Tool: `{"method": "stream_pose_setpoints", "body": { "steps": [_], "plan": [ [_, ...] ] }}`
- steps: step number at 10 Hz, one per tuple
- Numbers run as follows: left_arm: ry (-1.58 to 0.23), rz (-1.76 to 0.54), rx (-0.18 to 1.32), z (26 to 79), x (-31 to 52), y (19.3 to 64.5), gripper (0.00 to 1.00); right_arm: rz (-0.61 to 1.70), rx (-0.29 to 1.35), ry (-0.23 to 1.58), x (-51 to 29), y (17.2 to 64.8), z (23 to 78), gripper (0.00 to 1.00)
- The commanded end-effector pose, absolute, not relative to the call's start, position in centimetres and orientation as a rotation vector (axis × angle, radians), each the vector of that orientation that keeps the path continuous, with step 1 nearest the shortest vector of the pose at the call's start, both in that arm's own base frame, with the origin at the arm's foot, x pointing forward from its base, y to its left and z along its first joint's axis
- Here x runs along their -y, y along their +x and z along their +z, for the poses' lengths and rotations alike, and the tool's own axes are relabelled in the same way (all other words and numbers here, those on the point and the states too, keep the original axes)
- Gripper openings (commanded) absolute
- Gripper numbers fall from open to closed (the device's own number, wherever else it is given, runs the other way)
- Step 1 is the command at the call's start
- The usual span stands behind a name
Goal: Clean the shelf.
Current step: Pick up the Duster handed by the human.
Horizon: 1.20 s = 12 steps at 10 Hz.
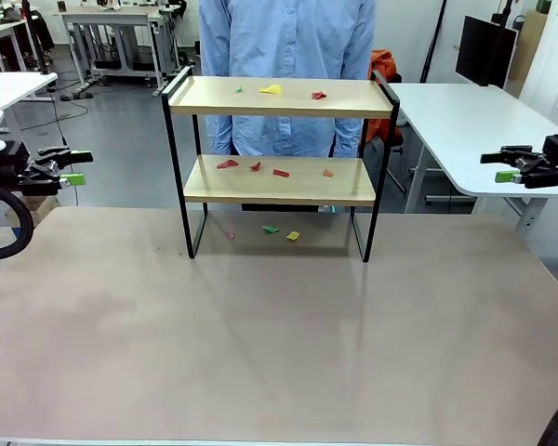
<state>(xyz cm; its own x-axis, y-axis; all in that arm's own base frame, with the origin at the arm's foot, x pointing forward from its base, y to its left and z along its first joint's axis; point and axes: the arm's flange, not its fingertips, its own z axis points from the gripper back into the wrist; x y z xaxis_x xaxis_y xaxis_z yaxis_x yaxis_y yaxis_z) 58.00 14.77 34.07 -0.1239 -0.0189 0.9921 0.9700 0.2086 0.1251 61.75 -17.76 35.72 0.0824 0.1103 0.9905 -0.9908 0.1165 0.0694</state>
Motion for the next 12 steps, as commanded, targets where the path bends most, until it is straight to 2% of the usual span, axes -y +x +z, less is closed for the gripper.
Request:
{"method": "stream_pose_setpoints", "body": {
  "steps": [1, 2, 3, 12],
  "plan": [
    [-0.983, -1.136, 1.441, 34.56, -14.91, 58.32, 1.00, 1.134, 1.176, 1.089, 17.58, 62.00, 36.44, 1.00],
    [-1.011, -1.094, 1.432, 34.51, -14.83, 58.24, 1.00, 1.124, 1.121, 1.078, 17.76, 61.75, 35.72, 1.00],
    [-0.984, -1.139, 1.396, 34.18, -14.83, 58.05, 1.00, 1.124, 1.121, 1.078, 17.76, 61.75, 35.72, 1.00],
    [-0.984, -1.139, 1.396, 34.18, -14.83, 58.05, 1.00, 1.124, 1.121, 1.078, 17.76, 61.75, 35.72, 1.00]
  ]
}}
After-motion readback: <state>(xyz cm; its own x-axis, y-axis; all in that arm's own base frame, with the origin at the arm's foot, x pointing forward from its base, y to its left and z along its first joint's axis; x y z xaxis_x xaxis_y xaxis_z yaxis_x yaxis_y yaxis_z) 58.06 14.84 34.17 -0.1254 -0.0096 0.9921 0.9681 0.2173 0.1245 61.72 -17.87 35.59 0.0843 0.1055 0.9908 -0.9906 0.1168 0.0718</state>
